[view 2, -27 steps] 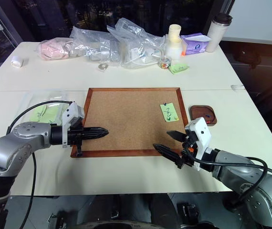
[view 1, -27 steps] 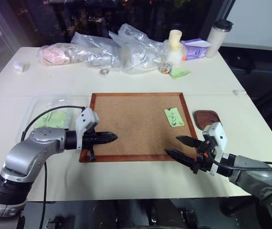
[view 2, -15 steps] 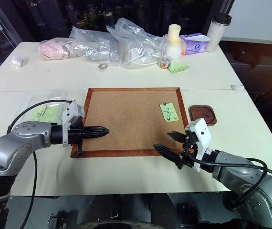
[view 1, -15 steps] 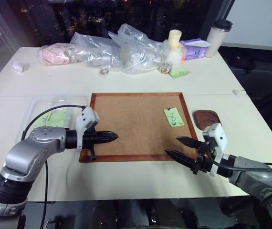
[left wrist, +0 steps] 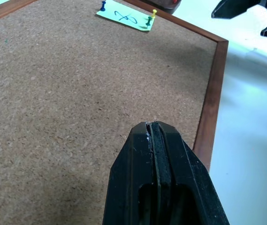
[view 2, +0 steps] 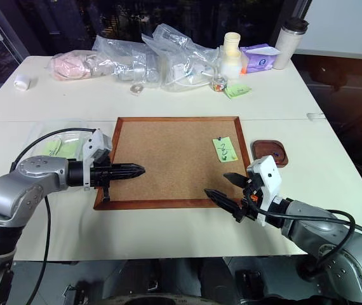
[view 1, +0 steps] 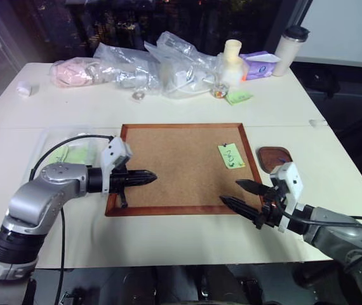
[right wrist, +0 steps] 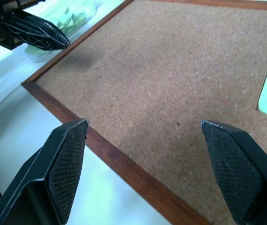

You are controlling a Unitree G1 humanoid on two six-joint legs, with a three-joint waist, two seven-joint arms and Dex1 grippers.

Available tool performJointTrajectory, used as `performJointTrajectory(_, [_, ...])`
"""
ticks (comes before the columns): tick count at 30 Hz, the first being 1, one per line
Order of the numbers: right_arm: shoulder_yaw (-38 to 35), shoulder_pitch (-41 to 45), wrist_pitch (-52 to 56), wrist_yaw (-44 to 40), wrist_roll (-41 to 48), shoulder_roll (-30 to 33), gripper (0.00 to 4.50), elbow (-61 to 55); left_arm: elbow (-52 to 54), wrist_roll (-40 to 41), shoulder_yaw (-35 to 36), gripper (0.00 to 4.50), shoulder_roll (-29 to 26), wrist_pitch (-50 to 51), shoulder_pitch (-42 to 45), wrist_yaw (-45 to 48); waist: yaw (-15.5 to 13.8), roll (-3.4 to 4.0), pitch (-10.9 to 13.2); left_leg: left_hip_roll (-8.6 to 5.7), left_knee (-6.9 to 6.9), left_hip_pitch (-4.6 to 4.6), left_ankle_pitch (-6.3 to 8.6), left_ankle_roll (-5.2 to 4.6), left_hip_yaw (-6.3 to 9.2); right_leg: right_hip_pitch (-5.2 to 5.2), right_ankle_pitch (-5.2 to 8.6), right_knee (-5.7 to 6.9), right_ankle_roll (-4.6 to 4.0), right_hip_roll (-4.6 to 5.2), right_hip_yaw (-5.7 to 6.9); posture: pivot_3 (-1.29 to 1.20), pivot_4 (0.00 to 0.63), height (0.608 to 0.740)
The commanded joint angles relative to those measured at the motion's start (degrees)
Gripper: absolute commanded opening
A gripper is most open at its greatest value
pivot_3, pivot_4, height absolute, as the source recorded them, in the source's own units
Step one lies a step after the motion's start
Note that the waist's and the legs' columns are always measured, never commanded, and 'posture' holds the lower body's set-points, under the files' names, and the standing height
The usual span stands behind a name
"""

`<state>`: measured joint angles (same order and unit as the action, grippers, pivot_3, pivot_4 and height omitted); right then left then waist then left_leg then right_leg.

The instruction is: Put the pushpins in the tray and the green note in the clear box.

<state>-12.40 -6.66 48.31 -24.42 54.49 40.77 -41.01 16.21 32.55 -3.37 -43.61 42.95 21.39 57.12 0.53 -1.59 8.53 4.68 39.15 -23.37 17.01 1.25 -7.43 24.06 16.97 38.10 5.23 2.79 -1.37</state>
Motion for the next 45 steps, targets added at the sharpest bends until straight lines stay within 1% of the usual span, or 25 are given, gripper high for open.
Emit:
performJointTrajectory(1, [-1.6,0.9,-1.5,1.1,-0.8,-0.8,3.96,-0.1,-3.0,-2.8,-2.5,0.06,1.8,-3.9,5.4,1.4,-0.2,0.0,0.0,-0.01,0.0,-0.01,0.0,0.0,0.0,0.0,0.0,0.0,0.0,0.0,0.0,0.0,0.15,0.734])
performJointTrajectory(4, [0.0,5.3,-3.6,2.5,-6.4,-1.2,3.96,4.6,-9.8,-8.6,-8.5,0.06,5.2,-8.9,11.1,2.9,-0.6,-0.01,0.0,-0.07,0.07,-0.01,0.0,0.0,0.0,-0.04,-0.01,-0.01,0.01,0.01,0.0,0.0,0.15,0.734])
performJointTrajectory(8, [3.0,14.3,-8.0,2.9,-14.4,-3.1,3.96,15.7,-17.9,-15.2,-14.1,0.06,7.7,-15.1,13.2,4.7,0.0,0.01,0.0,-0.08,0.06,0.01,0.0,0.0,-0.01,-0.04,-0.01,-0.01,0.01,-0.03,-0.06,0.0,0.15,0.734])
performJointTrajectory(10, [4.8,19.1,-10.7,2.5,-18.3,-4.6,3.96,22.3,-21.2,-17.5,-15.7,0.06,9.2,-17.7,13.9,5.5,0.2,0.02,0.0,-0.05,0.02,0.0,-0.02,0.03,-0.01,0.02,-0.01,0.0,0.0,-0.11,-0.06,0.0,0.15,0.734])
performJointTrajectory(13, [8.5,25.5,-15.5,-1.2,-24.3,-5.6,3.96,32.2,-26.9,-21.4,-17.2,0.06,11.6,-21.7,15.4,4.6,0.1,0.04,0.0,-0.03,-0.01,-0.08,-0.14,0.24,-0.02,0.14,0.0,0.01,0.0,-0.11,-0.06,0.0,0.15,0.734])
performJointTrajectory(18, [13.0,34.4,-21.2,-7.0,-31.3,-6.3,3.96,45.6,-32.6,-26.3,-19.0,0.06,12.6,-25.3,16.9,4.6,-0.1,0.07,0.0,-0.04,0.07,-0.09,-0.14,0.23,-0.07,0.08,-0.02,0.01,0.02,-0.04,-0.05,0.0,0.15,0.734])
performJointTrajectory(21, [16.0,38.4,-24.4,-10.7,-35.4,-6.7,3.96,52.8,-33.2,-27.8,-19.6,0.06,12.9,-26.1,16.6,4.6,0.0,0.11,0.0,-0.04,0.08,-0.04,-0.15,0.25,-0.07,0.03,-0.02,0.03,0.03,-0.04,-0.05,0.0,0.15,0.734])
performJointTrajectory(26, [17.0,44.2,-29.2,-14.0,-39.2,-9.7,3.96,64.4,-29.6,-27.0,-18.7,0.06,13.3,-24.3,14.4,5.1,0.1,0.26,-0.1,-0.03,0.09,0.02,-0.19,0.3,-0.08,-0.01,-0.02,0.06,0.03,-0.03,-0.06,0.0,0.15,0.734])
performJointTrajectory(31, [16.5,46.4,-32.2,-15.9,-41.4,-11.6,3.96,70.3,-26.7,-26.5,-17.9,0.06,13.0,-22.5,12.7,5.2,0.2,0.27,-0.1,-0.01,0.08,0.01,-0.19,0.32,-0.1,0.0,-0.02,0.05,0.03,-0.03,-0.05,0.0,0.15,0.734])
performJointTrajectory(33, [16.2,47.1,-33.2,-16.2,-42.0,-12.1,3.43,72.0,-26.2,-26.7,-17.7,0.0,13.0,-22.1,12.3,5.1,0.3,0.28,-0.1,0.0,0.08,0.01,-0.2,0.32,-0.11,0.0,-0.02,0.05,0.03,-0.03,-0.05,0.0,0.15,0.734])
performJointTrajectory(34, [16.0,47.3,-33.6,-16.4,-42.1,-12.4,3.06,72.7,-26.1,-26.8,-17.7,0.0,13.1,-21.9,12.2,5.1,0.3,0.28,-0.1,0.0,0.08,0.01,-0.2,0.32,-0.11,0.0,-0.02,0.05,0.03,-0.04,-0.05,0.0,0.15,0.734])
performJointTrajectory(37, [15.1,47.9,-34.4,-16.7,-42.2,-13.1,1.62,74.1,-25.5,-27.0,-17.4,0.0,13.2,-21.5,11.8,5.1,0.3,0.3,-0.1,0.03,0.07,0.02,-0.2,0.33,-0.11,0.0,-0.02,0.06,0.03,-0.05,-0.05,0.0,0.15,0.734])
performJointTrajectory(38, [14.8,48.1,-34.5,-16.7,-42.4,-13.3,1.02,74.5,-25.5,-27.1,-17.4,0.0,13.2,-21.5,11.8,5.1,0.3,0.3,-0.1,0.03,0.07,0.02,-0.2,0.33,-0.12,0.0,-0.02,0.06,0.03,-0.05,-0.05,0.0,0.15,0.734])
performJointTrajectory(40, [14.5,48.4,-34.7,-16.7,-42.7,-13.5,0.05,75.2,-25.4,-27.4,-17.4,0.0,13.1,-21.5,11.7,5.1,0.3,0.3,-0.1,0.03,0.07,0.02,-0.2,0.33,-0.13,0.0,-0.02,0.05,0.03,-0.05,-0.06,0.0,0.15,0.734])
performJointTrajectory(45, [13.9,48.1,-34.8,-17.0,-42.8,-14.0,0.05,75.5,-25.7,-27.7,-17.2,0.0,13.0,-21.7,11.8,5.0,0.4,0.32,-0.1,0.03,0.07,0.03,-0.2,0.33,-0.14,0.0,-0.02,0.06,0.03,-0.05,-0.05,0.0,0.15,0.734])
